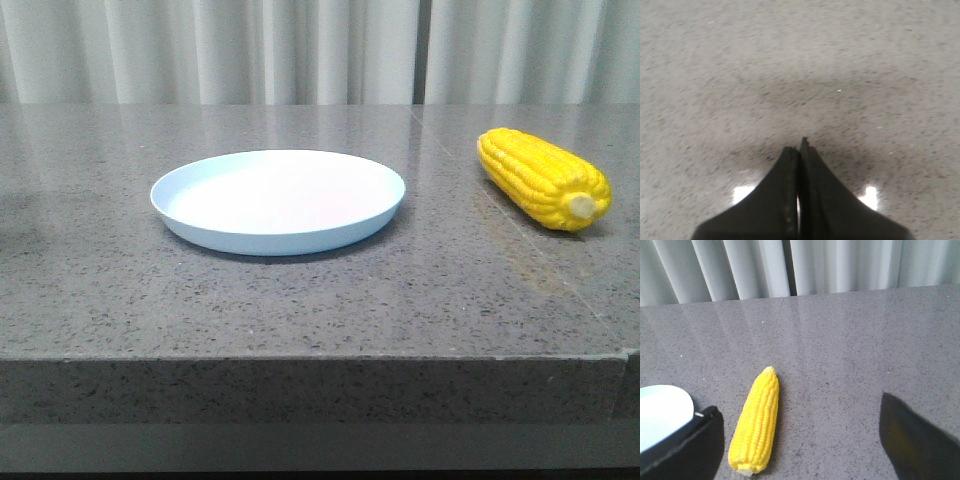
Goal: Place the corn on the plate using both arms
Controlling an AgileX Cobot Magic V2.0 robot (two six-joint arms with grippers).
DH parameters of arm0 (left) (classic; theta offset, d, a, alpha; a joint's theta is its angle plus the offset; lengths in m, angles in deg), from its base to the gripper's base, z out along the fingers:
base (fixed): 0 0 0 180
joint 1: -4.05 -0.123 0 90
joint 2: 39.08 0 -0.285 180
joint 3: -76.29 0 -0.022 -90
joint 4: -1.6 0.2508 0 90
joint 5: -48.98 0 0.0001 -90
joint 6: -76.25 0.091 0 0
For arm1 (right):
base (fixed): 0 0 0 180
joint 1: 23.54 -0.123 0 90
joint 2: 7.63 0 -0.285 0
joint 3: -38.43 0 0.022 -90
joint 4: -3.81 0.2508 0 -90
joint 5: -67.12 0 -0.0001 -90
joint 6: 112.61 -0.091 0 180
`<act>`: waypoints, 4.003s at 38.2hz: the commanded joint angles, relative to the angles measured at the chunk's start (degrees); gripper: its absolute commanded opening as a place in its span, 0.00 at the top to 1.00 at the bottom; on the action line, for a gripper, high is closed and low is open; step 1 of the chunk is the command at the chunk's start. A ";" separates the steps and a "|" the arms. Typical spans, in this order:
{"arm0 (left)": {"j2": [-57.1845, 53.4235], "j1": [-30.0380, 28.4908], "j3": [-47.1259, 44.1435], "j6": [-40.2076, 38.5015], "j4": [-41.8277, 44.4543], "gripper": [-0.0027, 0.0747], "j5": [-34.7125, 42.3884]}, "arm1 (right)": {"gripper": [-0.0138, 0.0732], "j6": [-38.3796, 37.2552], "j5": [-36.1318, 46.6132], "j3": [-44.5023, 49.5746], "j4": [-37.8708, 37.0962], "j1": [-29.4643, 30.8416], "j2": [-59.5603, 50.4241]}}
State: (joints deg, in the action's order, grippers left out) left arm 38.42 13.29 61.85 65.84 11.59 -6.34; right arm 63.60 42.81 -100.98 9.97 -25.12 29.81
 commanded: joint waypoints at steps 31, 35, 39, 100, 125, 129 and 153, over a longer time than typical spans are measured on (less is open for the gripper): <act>-59.24 -0.72 -37.00 -0.42 2.51 0.99 32.21 | 0.09 0.23 3.93 -1.91 1.40 0.29 0.54; -61.79 -0.72 -37.10 -0.42 2.51 0.99 32.24 | 0.09 0.23 3.62 -2.28 3.13 0.29 2.36; -62.12 -0.72 -37.10 -0.42 2.51 0.99 32.34 | 0.09 0.23 0.18 -5.21 3.74 0.29 8.26; -62.12 -0.72 -37.10 -0.42 2.51 0.99 32.23 | 0.71 -13.84 -15.38 -38.05 -4.94 -18.47 54.19; -62.12 -0.72 -37.10 -0.42 2.51 0.99 32.23 | 0.70 -39.49 -22.72 -55.56 -27.14 -42.60 72.14; -62.12 -0.72 -37.10 -0.42 2.51 0.99 32.23 | 0.70 -39.52 -23.34 -55.56 -27.08 -42.60 73.24; -62.12 -0.72 -37.10 -0.42 2.51 0.99 32.23 | 0.15 -39.52 -25.53 -55.61 -26.17 -42.42 70.36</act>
State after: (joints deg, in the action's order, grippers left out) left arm -24.39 12.74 23.32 65.84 13.70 21.07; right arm 24.19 16.54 -154.34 -13.74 -67.75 105.53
